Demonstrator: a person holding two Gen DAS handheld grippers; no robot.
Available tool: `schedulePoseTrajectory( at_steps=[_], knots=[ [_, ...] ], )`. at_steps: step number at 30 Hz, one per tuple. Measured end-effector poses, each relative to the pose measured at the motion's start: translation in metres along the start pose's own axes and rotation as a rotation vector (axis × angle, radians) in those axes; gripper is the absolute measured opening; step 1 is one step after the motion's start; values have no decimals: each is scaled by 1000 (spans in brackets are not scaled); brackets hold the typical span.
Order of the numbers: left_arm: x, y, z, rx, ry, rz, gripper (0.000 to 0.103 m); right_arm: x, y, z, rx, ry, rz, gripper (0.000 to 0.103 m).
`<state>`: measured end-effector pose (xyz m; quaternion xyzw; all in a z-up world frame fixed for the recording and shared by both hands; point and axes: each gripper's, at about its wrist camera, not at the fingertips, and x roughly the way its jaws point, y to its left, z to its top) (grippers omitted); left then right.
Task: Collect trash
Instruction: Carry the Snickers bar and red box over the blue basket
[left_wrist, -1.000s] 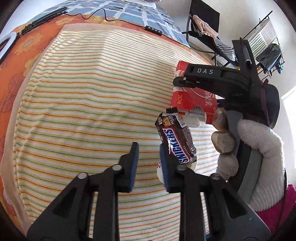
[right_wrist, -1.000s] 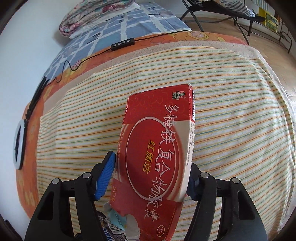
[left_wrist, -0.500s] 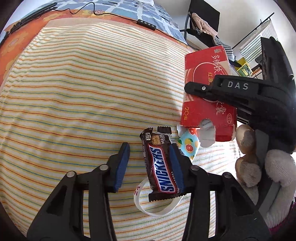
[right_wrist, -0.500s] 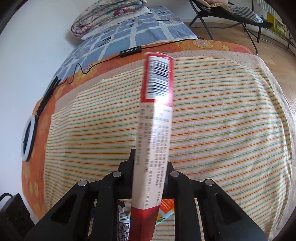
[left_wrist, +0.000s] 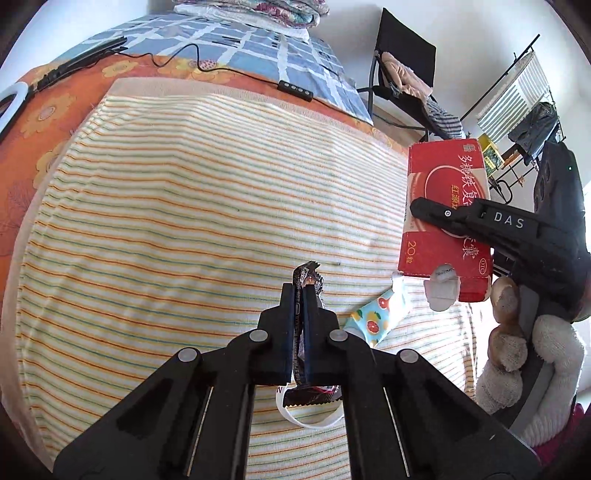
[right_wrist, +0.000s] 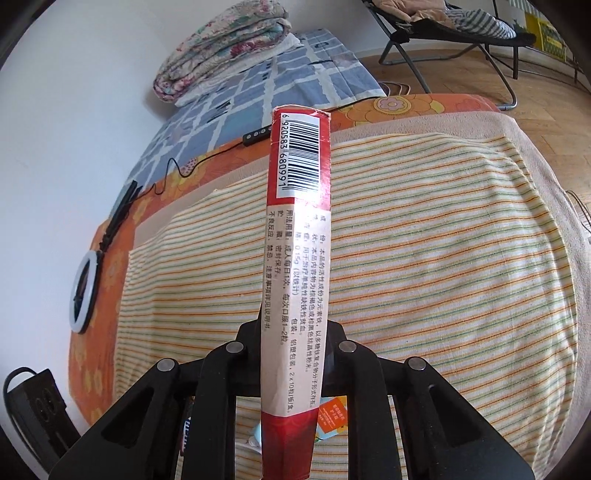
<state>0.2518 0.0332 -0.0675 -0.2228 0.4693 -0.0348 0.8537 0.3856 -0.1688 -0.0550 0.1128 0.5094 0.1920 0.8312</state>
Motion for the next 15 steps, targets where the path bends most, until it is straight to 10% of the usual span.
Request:
schedulePoseTrajectory(
  at_steps=[15],
  knots=[
    [-75, -15, -33, 165, -77, 52, 2, -77, 35, -45, -205, 30, 39, 15]
  ],
)
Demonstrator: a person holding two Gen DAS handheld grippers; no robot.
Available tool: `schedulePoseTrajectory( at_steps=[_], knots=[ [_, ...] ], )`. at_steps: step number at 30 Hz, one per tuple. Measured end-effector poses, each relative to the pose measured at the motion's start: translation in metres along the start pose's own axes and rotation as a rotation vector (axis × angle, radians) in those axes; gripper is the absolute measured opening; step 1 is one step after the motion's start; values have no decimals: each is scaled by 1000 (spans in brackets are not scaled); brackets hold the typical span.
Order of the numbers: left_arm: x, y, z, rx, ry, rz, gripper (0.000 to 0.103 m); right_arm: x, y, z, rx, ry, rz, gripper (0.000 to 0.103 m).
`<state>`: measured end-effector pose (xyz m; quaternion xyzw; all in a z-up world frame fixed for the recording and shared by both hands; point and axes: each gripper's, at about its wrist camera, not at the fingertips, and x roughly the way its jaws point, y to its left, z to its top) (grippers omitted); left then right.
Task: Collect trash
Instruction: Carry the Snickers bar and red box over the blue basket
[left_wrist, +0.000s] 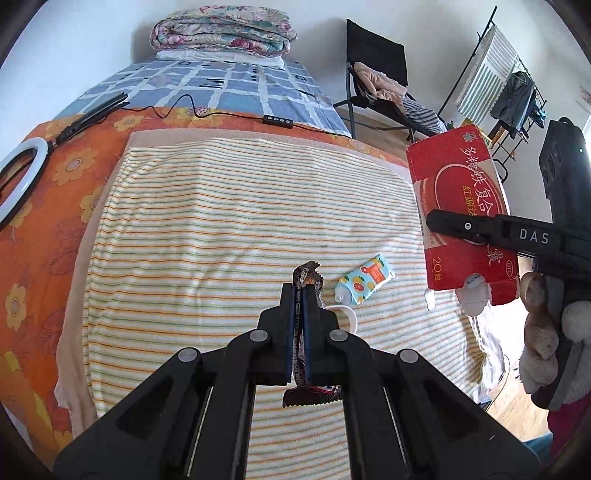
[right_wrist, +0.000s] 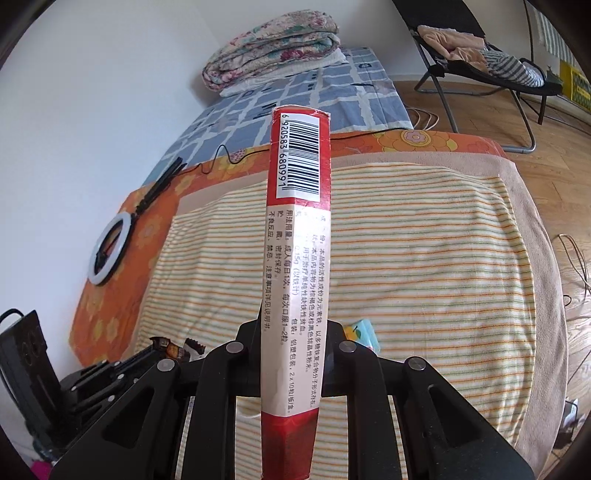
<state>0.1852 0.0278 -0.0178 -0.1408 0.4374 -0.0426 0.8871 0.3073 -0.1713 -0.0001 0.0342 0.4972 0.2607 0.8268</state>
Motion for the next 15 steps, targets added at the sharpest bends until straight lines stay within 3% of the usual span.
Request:
schedulePoseTrajectory(
  at_steps=[15],
  knots=[
    [-70, -23, -93, 75, 29, 4, 2, -62, 51, -135, -233, 112, -2, 15]
  ],
)
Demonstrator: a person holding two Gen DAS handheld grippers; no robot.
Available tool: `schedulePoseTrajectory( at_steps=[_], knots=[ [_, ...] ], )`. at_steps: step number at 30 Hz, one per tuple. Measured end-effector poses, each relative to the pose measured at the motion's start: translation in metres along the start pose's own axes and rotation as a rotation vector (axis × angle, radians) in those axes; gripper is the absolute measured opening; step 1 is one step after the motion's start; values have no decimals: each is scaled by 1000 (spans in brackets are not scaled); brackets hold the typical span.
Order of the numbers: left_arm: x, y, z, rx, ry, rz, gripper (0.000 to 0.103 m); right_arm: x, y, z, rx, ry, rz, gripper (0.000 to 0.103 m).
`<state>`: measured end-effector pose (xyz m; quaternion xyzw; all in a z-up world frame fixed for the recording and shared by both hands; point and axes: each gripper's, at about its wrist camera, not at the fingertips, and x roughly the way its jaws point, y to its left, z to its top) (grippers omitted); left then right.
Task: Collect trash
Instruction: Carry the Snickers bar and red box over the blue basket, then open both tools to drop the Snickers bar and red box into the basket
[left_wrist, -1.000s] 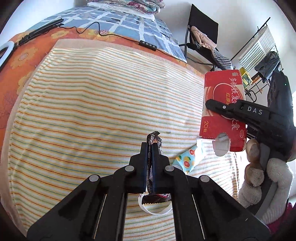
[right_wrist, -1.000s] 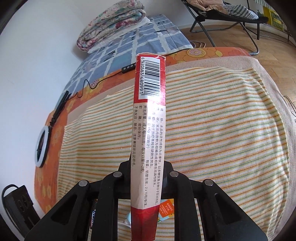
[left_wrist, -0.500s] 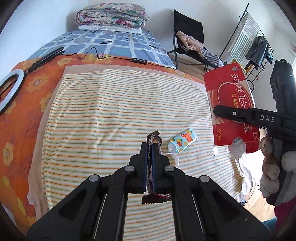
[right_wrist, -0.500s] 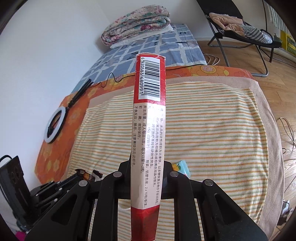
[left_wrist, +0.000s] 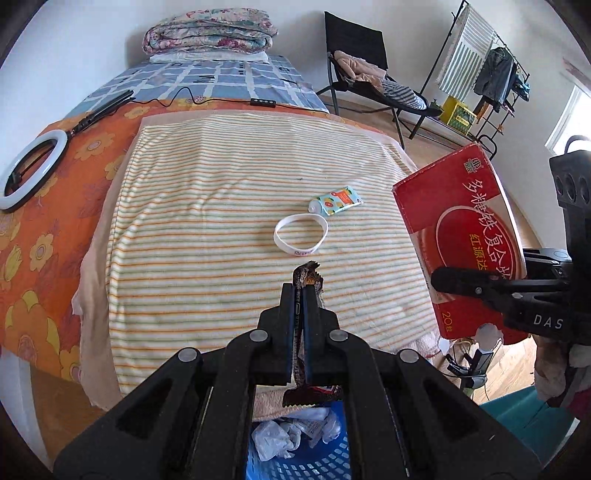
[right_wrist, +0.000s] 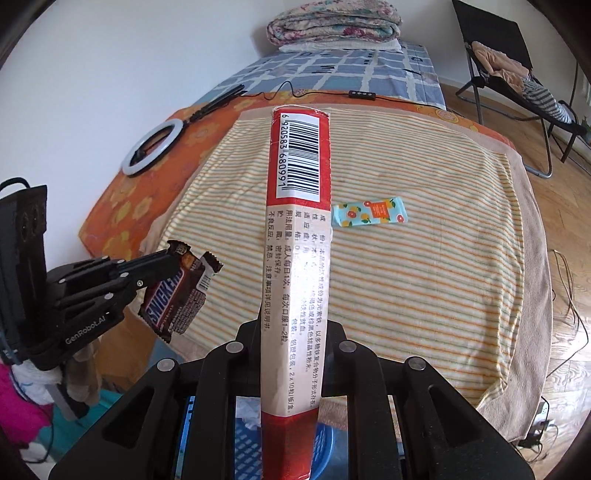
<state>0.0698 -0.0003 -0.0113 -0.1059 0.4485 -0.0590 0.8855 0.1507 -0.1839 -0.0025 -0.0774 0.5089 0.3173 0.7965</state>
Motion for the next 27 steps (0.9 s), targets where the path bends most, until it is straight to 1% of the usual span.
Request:
schedulePoseTrajectory(
  at_steps=[5, 7, 10, 13, 20, 24, 27],
  knots=[
    [-5, -8, -36, 23, 36, 20, 2, -3, 16, -43, -23, 36, 5, 15],
    [-5, -12, -49, 43, 53, 30, 2, 0, 21, -61, -39, 58, -1, 15],
    [-2, -15, -71, 47, 82, 32, 2, 7, 27, -85, -65, 91, -12, 15],
    [1, -17, -89, 47, 105, 40, 2, 16, 31, -107, -65, 130, 1, 15],
    [14, -20, -123, 65, 162, 50, 2, 38, 35, -141, -74, 202, 2, 16],
    [25, -21, -137, 70, 203, 56, 2, 48, 39, -151, -90, 220, -14, 16],
    [32, -21, -144, 71, 231, 61, 2, 55, 41, -157, -93, 241, -7, 16]
  ],
)
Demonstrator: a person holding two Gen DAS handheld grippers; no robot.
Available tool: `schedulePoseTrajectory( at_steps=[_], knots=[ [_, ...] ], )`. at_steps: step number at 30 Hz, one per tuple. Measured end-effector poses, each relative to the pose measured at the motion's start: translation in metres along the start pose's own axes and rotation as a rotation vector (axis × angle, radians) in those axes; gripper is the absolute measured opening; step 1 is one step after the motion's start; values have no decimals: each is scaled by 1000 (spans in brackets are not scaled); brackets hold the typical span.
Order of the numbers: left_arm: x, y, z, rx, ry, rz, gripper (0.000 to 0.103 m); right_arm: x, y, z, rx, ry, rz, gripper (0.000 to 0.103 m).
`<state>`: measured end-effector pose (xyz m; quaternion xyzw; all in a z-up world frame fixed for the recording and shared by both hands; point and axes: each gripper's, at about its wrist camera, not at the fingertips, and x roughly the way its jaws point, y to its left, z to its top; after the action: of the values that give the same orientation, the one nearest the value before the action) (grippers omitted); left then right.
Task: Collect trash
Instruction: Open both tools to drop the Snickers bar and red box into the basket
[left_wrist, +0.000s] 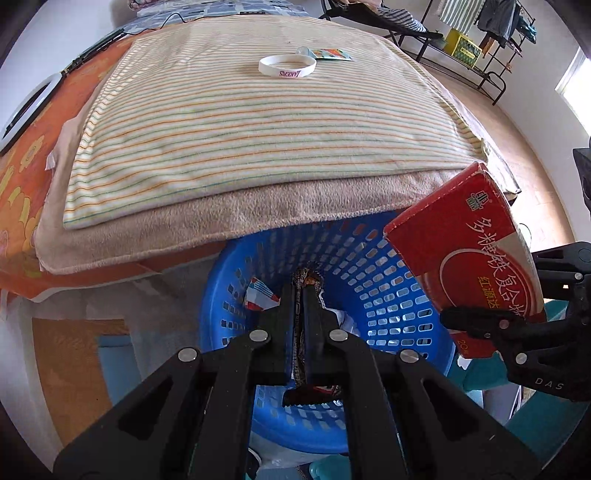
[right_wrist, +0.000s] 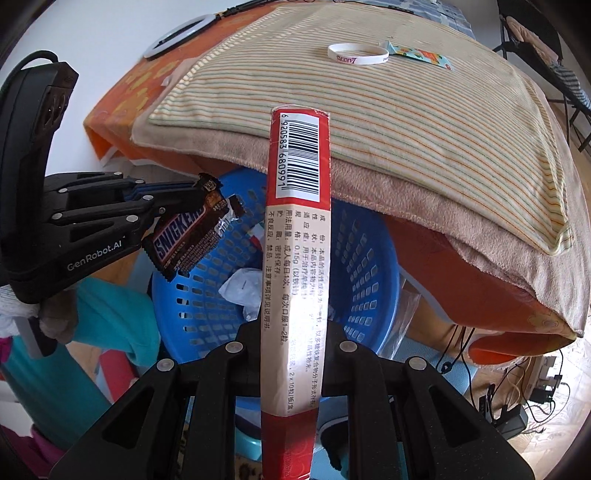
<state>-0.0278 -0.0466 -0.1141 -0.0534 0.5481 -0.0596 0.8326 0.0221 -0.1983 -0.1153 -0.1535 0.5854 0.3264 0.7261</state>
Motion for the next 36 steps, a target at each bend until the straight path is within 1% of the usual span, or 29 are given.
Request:
schedulePoseTrajectory(
  at_steps=[7, 21, 22, 24, 26, 27, 28, 36],
  knots=[
    [10, -1, -9, 14, 29, 20, 2, 15, 4, -8, -27, 36, -4, 17],
    [21, -3, -10, 24, 65, 38, 3, 23, 2, -9, -8, 62, 20, 19],
    [22, -3, -10, 27, 66, 43, 5, 24, 2, -9, -6, 63, 17, 21],
    [21, -3, -11, 29, 66, 52, 17, 24, 1, -8, 1, 61, 16, 35],
    [21, -2, -11, 26, 59, 59, 47, 23, 0, -8, 8, 58, 18, 39],
    [20, -1, -11, 21, 53, 63, 52, 23, 0, -8, 11, 58, 16, 39],
    [19, 1, -11, 16, 48, 67, 55, 23, -1, -7, 13, 60, 13, 39],
    [18, 4, -8, 3, 50, 76, 55, 23, -4, -8, 22, 61, 2, 40]
  ],
)
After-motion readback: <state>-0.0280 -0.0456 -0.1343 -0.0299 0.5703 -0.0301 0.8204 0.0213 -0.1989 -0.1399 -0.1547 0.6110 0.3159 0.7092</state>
